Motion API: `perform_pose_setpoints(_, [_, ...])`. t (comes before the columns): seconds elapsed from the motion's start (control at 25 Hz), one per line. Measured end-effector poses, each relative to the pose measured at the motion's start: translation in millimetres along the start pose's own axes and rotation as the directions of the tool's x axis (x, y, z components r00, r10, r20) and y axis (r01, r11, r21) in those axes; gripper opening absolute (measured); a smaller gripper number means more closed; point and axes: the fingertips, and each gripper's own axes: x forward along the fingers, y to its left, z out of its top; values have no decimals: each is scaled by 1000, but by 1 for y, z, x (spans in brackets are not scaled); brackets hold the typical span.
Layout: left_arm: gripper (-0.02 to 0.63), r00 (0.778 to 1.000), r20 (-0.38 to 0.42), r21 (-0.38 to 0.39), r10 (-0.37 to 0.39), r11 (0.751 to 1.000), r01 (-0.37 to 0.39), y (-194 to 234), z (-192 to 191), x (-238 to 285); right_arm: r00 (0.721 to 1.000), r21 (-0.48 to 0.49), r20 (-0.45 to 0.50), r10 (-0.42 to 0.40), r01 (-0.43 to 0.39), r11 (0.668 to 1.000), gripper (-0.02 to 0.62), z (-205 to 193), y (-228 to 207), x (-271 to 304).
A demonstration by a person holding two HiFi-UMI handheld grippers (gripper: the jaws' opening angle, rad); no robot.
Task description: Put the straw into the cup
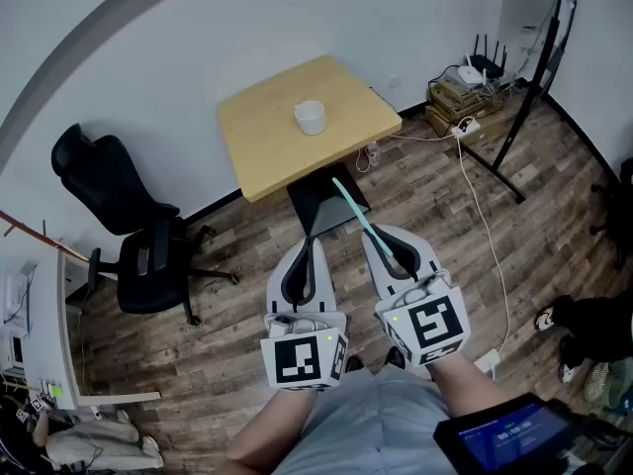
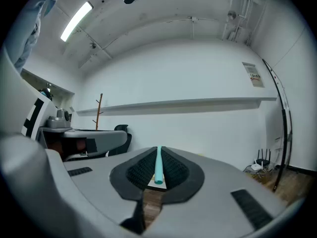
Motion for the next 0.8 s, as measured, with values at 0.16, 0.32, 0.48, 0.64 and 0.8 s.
perform_pose_setpoints(0.16, [-3, 1000, -5, 3, 7, 1000, -7, -4, -1, 0, 1000, 0, 2, 8, -8, 1000, 20, -1, -2, -4])
perform_pose_setpoints(0.32, [-3, 1000, -7, 7, 17, 1000, -17, -15, -2, 8, 1000, 1, 3, 21, -21, 1000, 20, -1, -14, -6])
perform_pose_setpoints(0.48, [-3, 1000, -4, 7, 28, 1000, -28, -20, -4, 7, 999, -4, 4, 35, -35, 999, 20, -4, -17, -10])
perform_pose_setpoints(0.64, [-3, 999, -6, 0, 47, 999, -47, -33, -7, 19, 998, 13, 6, 59, -59, 998, 21, -7, -35, -12])
perform_pose_setpoints(0.8, [-3, 998, -21, 1, 53, 999, -53, -38, -14, 31, 998, 24, 0, 63, -63, 998, 21, -12, -49, -6])
